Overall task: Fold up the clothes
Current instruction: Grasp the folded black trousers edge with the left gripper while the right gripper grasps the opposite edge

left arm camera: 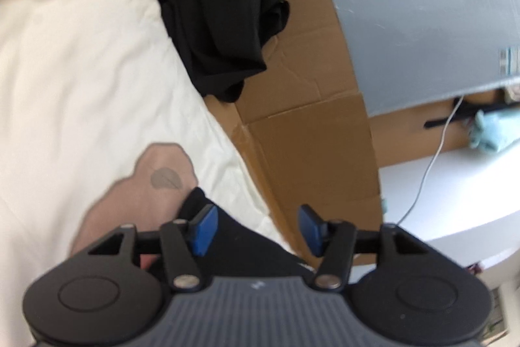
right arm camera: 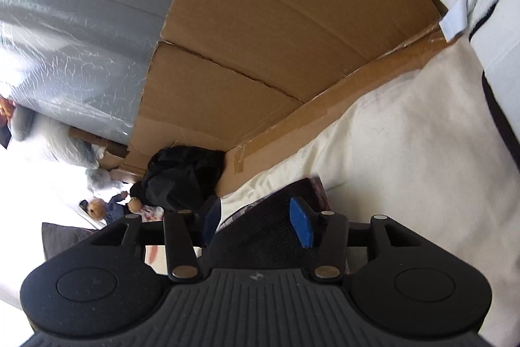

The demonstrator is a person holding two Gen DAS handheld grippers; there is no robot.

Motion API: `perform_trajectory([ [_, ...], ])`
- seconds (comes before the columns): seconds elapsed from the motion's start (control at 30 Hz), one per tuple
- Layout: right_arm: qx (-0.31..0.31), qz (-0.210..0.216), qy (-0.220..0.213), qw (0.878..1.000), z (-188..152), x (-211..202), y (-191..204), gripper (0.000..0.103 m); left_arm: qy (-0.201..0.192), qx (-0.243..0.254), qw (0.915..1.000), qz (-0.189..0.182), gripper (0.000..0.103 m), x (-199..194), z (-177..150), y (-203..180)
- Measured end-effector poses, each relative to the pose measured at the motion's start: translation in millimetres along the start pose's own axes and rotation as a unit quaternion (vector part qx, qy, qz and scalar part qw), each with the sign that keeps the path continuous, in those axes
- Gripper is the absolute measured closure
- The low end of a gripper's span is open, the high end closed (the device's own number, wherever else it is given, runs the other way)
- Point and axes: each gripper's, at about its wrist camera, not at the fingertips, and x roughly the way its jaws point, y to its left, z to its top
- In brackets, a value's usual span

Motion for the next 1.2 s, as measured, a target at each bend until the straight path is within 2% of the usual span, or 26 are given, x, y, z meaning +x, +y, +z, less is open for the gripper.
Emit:
perform_trajectory([
  [0.17,-0.025,-0.025,0.007,0.999,-6,2,1,0.051,0.015,0.072,0.9965,0.04,0.045,2,-8,-12],
  [0.2,-0.031,-0.031,0.008,0.999,-6,3,2,0.051,0.026,0.1,0.9933,0.051,0.045,7,-11,-17],
  [0.3,-0.051,-0.048,0.011,0.997,-7,5,4,0.048,0.043,0.134,0.9877,0.069,0.045,18,-17,-22],
  [0.4,-0.071,-0.067,0.017,0.995,-8,12,4,0.044,0.044,0.145,0.9846,0.088,0.045,24,-20,-21],
  [0.57,-0.117,-0.107,0.035,0.987,-5,29,7,0.043,0.051,0.148,0.9806,0.117,0.046,43,-20,-17],
  [0.63,-0.125,-0.117,0.04,0.984,-5,35,6,0.043,0.058,0.157,0.9774,0.129,0.053,47,-21,-17],
  [0.67,-0.124,-0.119,0.042,0.984,-5,38,5,0.043,0.064,0.163,0.9756,0.132,0.062,50,-22,-17],
  [0.7,-0.12,-0.119,0.045,0.985,-6,40,3,0.043,0.071,0.17,0.9732,0.138,0.081,53,-22,-17],
  [0.77,-0.11,-0.114,0.059,0.986,-9,45,-1,0.044,0.084,0.176,0.9699,0.146,0.099,56,-20,-16],
  [0.83,-0.101,-0.099,0.065,0.988,-12,46,-4,0.056,0.074,0.188,0.9691,0.141,0.1,51,-18,-19],
  [0.87,-0.099,-0.091,0.067,0.989,-13,46,-4,0.076,0.07,0.191,0.9696,0.136,0.101,48,-16,-21],
  [0.9,-0.104,-0.089,0.066,0.988,-13,45,-3,0.09,0.065,0.193,0.9702,0.131,0.101,46,-14,-23],
  [0.97,-0.115,-0.086,0.064,0.988,-13,42,1,0.1,0.056,0.192,0.9721,0.122,0.101,39,-8,-25],
  [1.07,-0.132,-0.083,0.045,0.987,-11,35,7,0.101,0.052,0.195,0.9721,0.12,0.101,34,0,-28],
  [1.2,-0.143,-0.093,0.028,0.985,-5,31,13,0.101,0.06,0.2,0.9683,0.138,0.101,39,4,-26],
])
